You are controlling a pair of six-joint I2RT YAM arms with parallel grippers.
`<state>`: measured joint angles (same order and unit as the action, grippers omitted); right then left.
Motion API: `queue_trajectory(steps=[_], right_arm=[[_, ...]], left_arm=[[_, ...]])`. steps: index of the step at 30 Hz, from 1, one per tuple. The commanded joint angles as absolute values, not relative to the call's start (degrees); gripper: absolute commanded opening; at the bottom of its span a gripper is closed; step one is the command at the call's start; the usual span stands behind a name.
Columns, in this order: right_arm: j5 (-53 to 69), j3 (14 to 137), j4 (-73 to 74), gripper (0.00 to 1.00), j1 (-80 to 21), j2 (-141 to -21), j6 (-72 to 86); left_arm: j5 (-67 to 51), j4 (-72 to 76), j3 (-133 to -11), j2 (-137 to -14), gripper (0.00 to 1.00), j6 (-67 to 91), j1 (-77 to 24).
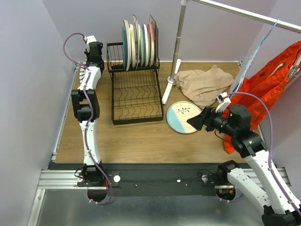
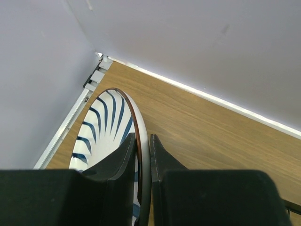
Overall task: Unload the plates from the dish rack
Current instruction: Place the plate at the corner of the board.
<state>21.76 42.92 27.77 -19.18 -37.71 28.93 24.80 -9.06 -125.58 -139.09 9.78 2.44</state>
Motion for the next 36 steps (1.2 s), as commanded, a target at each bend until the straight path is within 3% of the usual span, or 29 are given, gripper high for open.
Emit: queue_trajectory(steps=[1,36], right_arm=[[20.92,43.07,25.84,0.87,-19.34,-37.79,29.27],[23.29,41.57,23.20,0.87,-19.34,-36.83,30.06]], left_arm=[[21.62,-9.40,-126.48,-143.17,0.01,14.50,3.25],[9.93,-13.01,-122.70,-140.36,0.06,20.56,4.75]])
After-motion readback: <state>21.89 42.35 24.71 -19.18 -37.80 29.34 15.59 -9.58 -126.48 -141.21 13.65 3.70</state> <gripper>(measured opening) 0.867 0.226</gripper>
